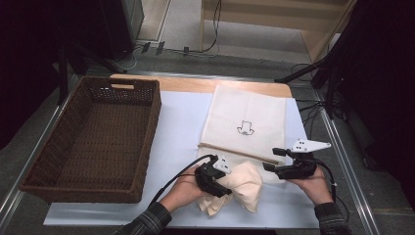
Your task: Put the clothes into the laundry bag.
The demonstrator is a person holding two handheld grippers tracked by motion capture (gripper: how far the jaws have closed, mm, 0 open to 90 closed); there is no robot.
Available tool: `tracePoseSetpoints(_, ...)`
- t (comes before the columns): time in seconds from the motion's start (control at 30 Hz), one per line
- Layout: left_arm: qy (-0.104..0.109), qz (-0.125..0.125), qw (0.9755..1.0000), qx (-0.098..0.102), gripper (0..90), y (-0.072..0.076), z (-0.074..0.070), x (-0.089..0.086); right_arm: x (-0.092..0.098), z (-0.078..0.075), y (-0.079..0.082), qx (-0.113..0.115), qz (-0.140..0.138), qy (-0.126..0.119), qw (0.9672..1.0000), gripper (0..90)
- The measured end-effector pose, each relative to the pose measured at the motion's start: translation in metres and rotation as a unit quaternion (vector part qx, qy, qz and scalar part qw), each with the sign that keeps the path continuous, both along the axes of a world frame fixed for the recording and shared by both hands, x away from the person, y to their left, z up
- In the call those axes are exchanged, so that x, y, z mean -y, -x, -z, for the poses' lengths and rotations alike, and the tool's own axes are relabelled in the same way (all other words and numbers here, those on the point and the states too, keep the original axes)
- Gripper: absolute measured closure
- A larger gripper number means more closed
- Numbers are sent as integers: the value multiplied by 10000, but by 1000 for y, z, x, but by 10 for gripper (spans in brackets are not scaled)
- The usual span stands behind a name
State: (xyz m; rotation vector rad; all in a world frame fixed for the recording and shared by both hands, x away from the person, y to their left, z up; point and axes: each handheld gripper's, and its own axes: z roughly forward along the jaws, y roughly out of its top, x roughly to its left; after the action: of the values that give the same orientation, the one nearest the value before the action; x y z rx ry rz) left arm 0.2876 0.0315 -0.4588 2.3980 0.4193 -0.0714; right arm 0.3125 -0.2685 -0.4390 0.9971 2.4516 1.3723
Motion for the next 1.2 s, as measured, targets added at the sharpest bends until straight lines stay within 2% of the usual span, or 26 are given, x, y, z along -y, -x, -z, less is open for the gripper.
tracePoseSetpoints(0.47,3,20,10000,1,534,-1,1,0,-24,-6,-30,130,-260,-287,9992,275)
tracePoseSetpoints(0.7,2,34,10000,21,533,0,1,0,-38,-6,-42,124,-417,-159,9989,294)
tracePoseSetpoints(0.97,10,42,10000,-2,532,-1,2,0,-52,5,-60,39,-635,-130,9979,300)
tracePoseSetpoints(1.1,-3,58,10000,-21,532,-1,2,0,-58,13,-68,56,-715,53,9974,298)
tracePoseSetpoints(1.2,30,51,10000,-42,532,-2,2,0,-59,20,-73,-20,-701,174,9974,299)
